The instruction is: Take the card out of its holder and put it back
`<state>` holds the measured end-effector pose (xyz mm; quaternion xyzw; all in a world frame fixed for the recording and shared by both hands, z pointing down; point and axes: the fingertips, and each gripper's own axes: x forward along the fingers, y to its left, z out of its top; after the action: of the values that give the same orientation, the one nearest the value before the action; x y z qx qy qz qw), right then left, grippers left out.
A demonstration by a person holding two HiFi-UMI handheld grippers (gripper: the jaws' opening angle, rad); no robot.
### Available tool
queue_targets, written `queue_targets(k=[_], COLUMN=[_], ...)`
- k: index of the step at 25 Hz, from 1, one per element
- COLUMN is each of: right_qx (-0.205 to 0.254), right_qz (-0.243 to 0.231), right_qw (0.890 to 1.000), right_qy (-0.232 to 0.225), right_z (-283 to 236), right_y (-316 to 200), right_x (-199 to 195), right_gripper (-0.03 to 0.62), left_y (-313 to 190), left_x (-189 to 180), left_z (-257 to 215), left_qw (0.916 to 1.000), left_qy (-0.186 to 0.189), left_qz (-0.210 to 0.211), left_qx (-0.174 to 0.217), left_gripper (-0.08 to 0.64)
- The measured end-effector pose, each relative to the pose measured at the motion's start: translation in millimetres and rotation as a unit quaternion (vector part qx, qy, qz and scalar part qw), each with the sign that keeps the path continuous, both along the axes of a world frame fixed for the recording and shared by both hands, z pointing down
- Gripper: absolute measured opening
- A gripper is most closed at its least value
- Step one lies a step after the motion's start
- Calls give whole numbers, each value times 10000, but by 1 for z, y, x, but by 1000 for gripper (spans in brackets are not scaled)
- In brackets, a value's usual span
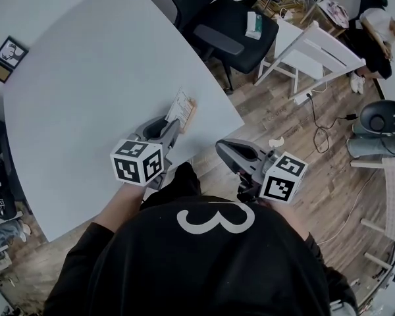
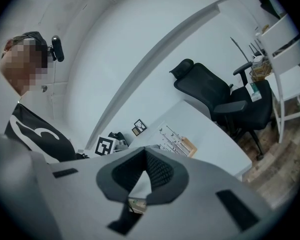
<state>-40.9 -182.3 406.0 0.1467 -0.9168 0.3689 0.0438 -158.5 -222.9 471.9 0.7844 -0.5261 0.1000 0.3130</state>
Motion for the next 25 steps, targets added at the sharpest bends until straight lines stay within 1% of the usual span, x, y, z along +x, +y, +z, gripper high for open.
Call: queue_targets(k=[3, 10, 14, 18, 25], right_qx=[-87, -314, -387, -400, -535], right_qz=[12, 93, 160, 113, 151], right_qw=[10000, 9995, 9991, 9991, 9984], right_qy=[3, 1, -15, -34, -97], right_z=[7, 22, 26, 24, 24], right_y=[3, 11, 10, 17, 25], right_x=[-3, 2, 4, 0, 4], right_gripper=[8, 8, 9, 9, 9], left_y=[-5, -10, -12, -11, -9], left_x=[3, 4, 4, 4, 3], left_z=[-2, -1, -2, -2, -3], left_qw=[10000, 9997, 9995, 9991, 9982], left_qy=[6, -42, -208, -364, -563], left_qz=[14, -169, -154, -131, -63], left_qx=[68, 149, 203, 182, 188], left_gripper=[120, 68, 44, 32, 28])
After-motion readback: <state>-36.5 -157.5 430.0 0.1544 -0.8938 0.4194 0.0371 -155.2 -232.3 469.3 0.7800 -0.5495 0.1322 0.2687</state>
